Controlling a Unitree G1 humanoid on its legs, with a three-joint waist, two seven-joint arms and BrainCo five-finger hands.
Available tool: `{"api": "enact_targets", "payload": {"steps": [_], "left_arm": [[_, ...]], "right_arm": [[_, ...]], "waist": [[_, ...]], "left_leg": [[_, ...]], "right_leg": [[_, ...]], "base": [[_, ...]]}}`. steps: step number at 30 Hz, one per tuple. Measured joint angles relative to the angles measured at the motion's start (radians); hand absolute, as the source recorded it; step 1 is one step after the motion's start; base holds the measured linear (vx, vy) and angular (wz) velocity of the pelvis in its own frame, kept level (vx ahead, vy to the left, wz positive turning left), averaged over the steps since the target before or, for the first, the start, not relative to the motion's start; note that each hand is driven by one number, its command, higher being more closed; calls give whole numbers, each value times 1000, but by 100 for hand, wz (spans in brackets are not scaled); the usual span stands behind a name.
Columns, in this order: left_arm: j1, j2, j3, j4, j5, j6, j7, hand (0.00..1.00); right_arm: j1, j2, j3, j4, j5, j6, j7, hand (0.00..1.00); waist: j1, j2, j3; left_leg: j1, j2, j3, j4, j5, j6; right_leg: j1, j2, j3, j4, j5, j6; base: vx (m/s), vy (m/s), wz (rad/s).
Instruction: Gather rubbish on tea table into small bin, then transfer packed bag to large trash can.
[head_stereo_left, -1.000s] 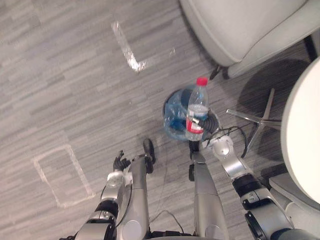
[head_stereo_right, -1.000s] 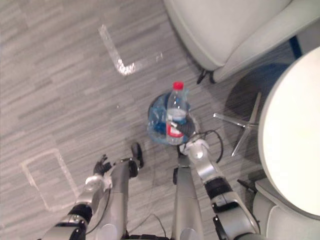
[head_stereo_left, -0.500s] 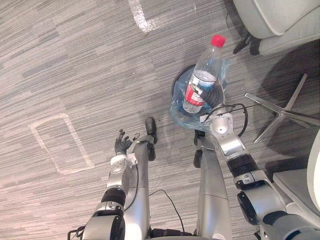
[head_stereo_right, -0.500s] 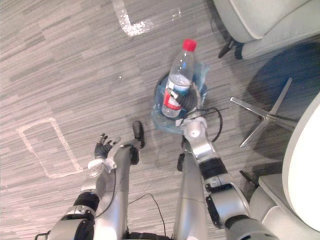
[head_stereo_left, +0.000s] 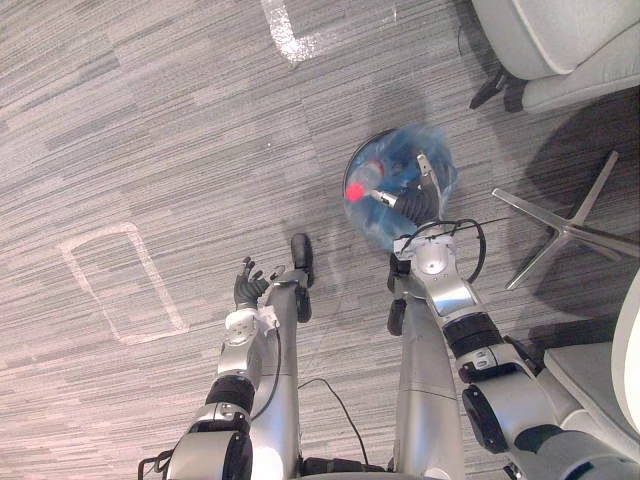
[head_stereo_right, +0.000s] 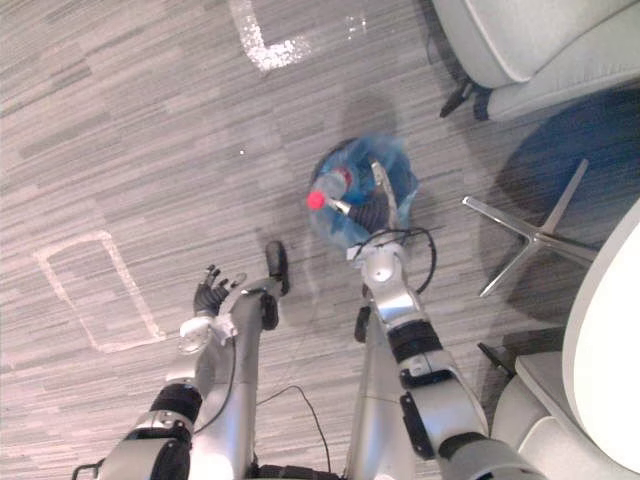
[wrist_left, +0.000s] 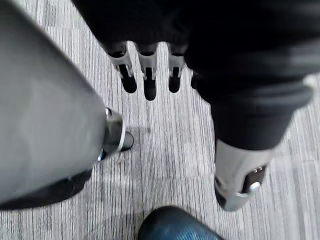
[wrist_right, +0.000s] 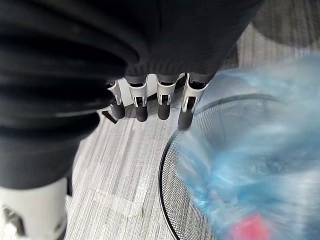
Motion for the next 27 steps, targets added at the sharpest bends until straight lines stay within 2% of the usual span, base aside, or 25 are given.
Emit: {"api": "enact_targets", "payload": {"steps": [4,7,12,15,22,27], "left_arm": [[2,-6,-12,23,0,1,1,0],[3,-4,-30,29,1,1,2,0],[2,-4,-30,39,2,-1,20,0],[2,-4,-29,58,3,-4,20,0],[-19,-2,-6,79,1,-11,31,0],[-46,-10,34,91,-3,-19,61,0]], "right_arm": [[14,-3,53,1,-84,0,3,0],[18,-5,105,18,-152,1,15,0],[17,-1,184,95,-238,6,37,0],[15,0,200,143,-273,11,41,0],[-50,10,176,278,-308,42,29,0],[-113,37,57,357,-309,96,-31,0]], "waist": [[0,0,-34],[0,-1,-37],[0,-20,-69],[0,-22,-73],[0,-26,-77],[0,-26,-77]], "left_leg": [[1,3,-3,-8,4,-2],[28,3,-9,-27,12,-6],[53,4,-12,-63,28,-10],[73,2,-18,-76,32,-12],[75,-12,-38,-142,76,-23],[34,-18,-43,-171,96,-25]], "right_leg": [[4,1,-5,-10,2,-3],[34,2,-15,-29,8,-9],[64,4,-26,-68,21,-12],[91,3,-35,-84,24,-12],[89,-4,-61,-112,36,-23],[39,-7,-66,-115,40,-29]], "base": [[0,0,0],[12,-8,3],[3,-1,1],[24,2,6],[19,-9,13],[14,-8,5]]}}
